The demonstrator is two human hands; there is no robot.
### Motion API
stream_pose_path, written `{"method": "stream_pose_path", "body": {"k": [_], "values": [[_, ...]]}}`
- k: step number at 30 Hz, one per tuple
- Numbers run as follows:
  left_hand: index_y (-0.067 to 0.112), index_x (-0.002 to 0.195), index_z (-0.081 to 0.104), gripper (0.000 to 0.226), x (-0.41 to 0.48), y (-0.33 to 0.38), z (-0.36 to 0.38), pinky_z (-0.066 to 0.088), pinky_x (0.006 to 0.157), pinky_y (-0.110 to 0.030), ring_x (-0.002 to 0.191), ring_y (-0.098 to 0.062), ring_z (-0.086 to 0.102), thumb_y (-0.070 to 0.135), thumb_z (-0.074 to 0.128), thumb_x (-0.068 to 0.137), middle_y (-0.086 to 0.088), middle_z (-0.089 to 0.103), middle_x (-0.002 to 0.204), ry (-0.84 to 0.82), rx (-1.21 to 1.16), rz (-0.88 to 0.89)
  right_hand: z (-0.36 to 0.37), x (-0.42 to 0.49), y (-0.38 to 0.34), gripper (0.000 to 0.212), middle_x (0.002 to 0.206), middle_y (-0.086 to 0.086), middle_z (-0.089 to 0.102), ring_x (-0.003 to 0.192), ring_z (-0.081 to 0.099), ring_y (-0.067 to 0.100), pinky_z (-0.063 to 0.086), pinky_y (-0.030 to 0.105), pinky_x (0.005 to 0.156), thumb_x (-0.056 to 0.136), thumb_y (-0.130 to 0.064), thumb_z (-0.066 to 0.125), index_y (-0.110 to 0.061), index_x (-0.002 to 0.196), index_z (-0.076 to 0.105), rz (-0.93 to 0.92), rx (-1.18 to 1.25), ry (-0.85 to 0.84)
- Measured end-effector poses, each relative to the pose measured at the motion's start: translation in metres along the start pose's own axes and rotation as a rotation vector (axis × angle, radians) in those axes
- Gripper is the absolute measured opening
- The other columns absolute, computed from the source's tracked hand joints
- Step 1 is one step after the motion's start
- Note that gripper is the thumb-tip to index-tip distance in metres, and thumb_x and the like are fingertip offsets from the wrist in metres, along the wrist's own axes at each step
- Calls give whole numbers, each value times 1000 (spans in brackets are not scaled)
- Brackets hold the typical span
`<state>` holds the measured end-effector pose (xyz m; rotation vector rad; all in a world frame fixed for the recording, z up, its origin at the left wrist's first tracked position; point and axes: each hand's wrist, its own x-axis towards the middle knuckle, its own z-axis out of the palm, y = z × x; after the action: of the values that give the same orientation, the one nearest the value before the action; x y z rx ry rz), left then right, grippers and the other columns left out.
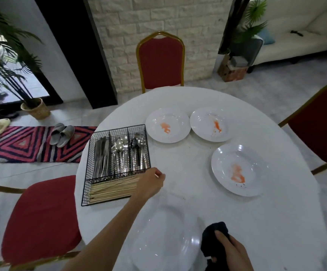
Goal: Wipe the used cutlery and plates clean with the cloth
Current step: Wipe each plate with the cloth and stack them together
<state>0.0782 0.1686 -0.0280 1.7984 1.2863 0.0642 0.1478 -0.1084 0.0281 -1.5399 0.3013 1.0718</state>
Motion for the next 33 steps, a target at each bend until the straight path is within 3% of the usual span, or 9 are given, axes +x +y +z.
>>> {"method": "stream_pose_path", "body": {"k": [2, 5, 8, 15, 20, 24, 28, 30, 33], "values": [[19, 90, 65, 13, -11, 8, 16, 48, 54, -21, 52, -6, 59, 30, 59, 93, 6, 71, 69, -60, -19, 23, -1, 6, -1, 21, 59, 26, 63, 46, 55, 27, 47, 31, 54, 98, -2, 59, 17, 97, 66, 8, -46, 43], [19, 94, 66, 13, -23, 24, 41, 41, 43, -13, 52, -6, 60, 29, 58, 95, 4, 72, 75, -195, -52, 14, -9, 1, -9, 20, 55, 24, 61, 45, 53, 27, 47, 33, 55, 98, -8, 60, 10, 93, 68, 14, -74, 79], [15, 101, 67, 18, -27, 41, 69, 46, 47, -16, 55, -10, 63, 29, 56, 98, 1, 73, 80, -314, -70, -18, -21, -5, -11, 20, 54, 21, 62, 46, 55, 27, 47, 32, 55, 99, -10, 60, 4, 88, 69, 24, -61, 121], [8, 100, 58, 30, -15, 93, 138, 55, 59, -28, 66, -17, 68, 37, 49, 102, -8, 70, 95, -466, -170, -112, -63, -20, -3, 20, 55, 22, 61, 46, 55, 27, 43, 35, 63, 99, -6, 59, 9, 89, 68, 56, 122, 207], [-1, 111, 63, 37, 6, 118, 169, 55, 57, -31, 65, -22, 69, 33, 62, 96, -14, 71, 87, -399, -374, -234, -88, -35, 1, 15, 64, 24, 66, 50, 57, 29, 40, 32, 57, 100, 1, 53, 11, 98, 65, 32, 324, 255], [5, 110, 64, 22, 2, 127, 175, 58, 76, -40, 73, -23, 69, 20, 64, 94, -12, 71, 94, -379, -451, -238, -107, -42, 2, 13, 77, 27, 61, 48, 55, 28, 45, 32, 53, 98, -4, 60, 6, 104, 57, 33, 318, 319], [13, 95, 64, 12, -20, 127, 159, 58, 91, -44, 91, -25, 64, 6, 55, 90, -9, 67, 97, -337, -595, -194, -120, -46, -6, 20, 71, 28, 60, 42, 56, 28, 51, 34, 51, 97, -13, 64, 5, 102, 56, 11, 227, 323], [8, 85, 61, 11, -33, 118, 145, 58, 86, -41, 89, -25, 62, 2, 53, 87, -9, 66, 94, -288, -700, -188, -121, -44, -16, 20, 65, 26, 61, 42, 56, 28, 50, 38, 58, 97, -15, 63, 3, 99, 55, -19, 181, 326], [9, 78, 48, 9, -50, 97, 123, 49, 65, -35, 76, -25, 51, 3, 53, 83, -14, 52, 85, -211, -727, -185, -113, -43, -34, 21, 65, 21, 67, 51, 62, 30, 51, 39, 62, 100, -23, 60, -3, 94, 54, -129, 21, 289]]}}
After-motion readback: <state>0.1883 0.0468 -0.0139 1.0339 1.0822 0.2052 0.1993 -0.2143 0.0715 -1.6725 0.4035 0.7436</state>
